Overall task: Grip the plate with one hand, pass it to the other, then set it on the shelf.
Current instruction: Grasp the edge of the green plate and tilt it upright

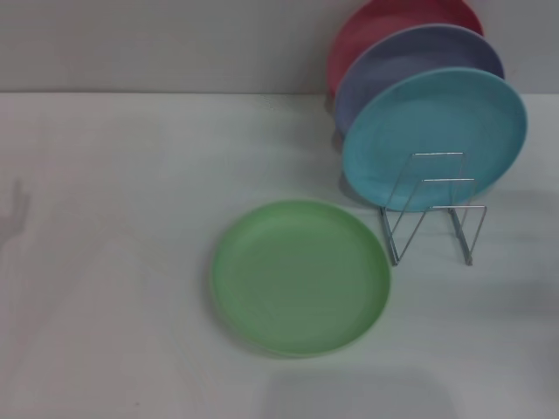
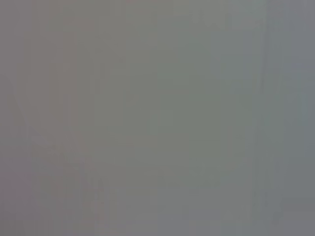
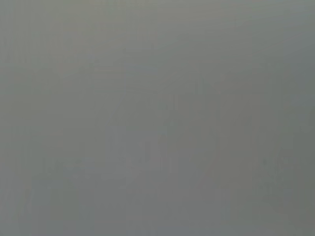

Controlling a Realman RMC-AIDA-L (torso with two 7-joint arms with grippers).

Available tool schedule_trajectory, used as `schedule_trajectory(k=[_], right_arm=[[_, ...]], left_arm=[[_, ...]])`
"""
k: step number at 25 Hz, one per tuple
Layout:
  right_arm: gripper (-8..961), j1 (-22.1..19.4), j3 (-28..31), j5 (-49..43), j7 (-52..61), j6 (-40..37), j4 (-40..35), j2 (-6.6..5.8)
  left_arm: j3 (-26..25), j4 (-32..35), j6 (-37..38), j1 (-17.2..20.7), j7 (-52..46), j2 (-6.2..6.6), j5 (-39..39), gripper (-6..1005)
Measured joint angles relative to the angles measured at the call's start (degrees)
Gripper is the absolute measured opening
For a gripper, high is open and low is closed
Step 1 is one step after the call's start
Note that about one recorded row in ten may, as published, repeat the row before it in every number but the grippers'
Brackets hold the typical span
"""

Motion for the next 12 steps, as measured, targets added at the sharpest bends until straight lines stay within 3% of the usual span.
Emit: schedule_trajectory(k=[12], right_arm=[[608,0.06,0.08,0.00,0.00,0.17,-0.63,-0.01]], left_arm=[[0.62,0.04,-2.39,-1.61,-0.82,0.16,0.40,720]])
